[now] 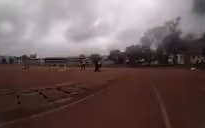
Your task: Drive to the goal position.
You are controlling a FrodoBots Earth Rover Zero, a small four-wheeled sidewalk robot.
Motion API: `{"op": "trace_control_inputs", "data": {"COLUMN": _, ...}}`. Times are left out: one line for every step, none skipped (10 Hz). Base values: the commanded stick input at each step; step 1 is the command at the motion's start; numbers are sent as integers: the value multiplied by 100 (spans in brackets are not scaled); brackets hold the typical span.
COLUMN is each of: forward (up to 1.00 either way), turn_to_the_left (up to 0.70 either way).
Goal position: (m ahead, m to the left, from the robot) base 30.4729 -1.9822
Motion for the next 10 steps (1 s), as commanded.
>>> {"op": "trace_control_inputs", "data": {"forward": 0, "turn_to_the_left": 13}}
{"op": "trace_control_inputs", "data": {"forward": 0, "turn_to_the_left": 29}}
{"op": "trace_control_inputs", "data": {"forward": 0, "turn_to_the_left": 28}}
{"op": "trace_control_inputs", "data": {"forward": 0, "turn_to_the_left": 13}}
{"op": "trace_control_inputs", "data": {"forward": 0, "turn_to_the_left": 17}}
{"op": "trace_control_inputs", "data": {"forward": 0, "turn_to_the_left": 20}}
{"op": "trace_control_inputs", "data": {"forward": 0, "turn_to_the_left": 24}}
{"op": "trace_control_inputs", "data": {"forward": 0, "turn_to_the_left": 27}}
{"op": "trace_control_inputs", "data": {"forward": 0, "turn_to_the_left": -70}}
{"op": "trace_control_inputs", "data": {"forward": 0, "turn_to_the_left": -70}}
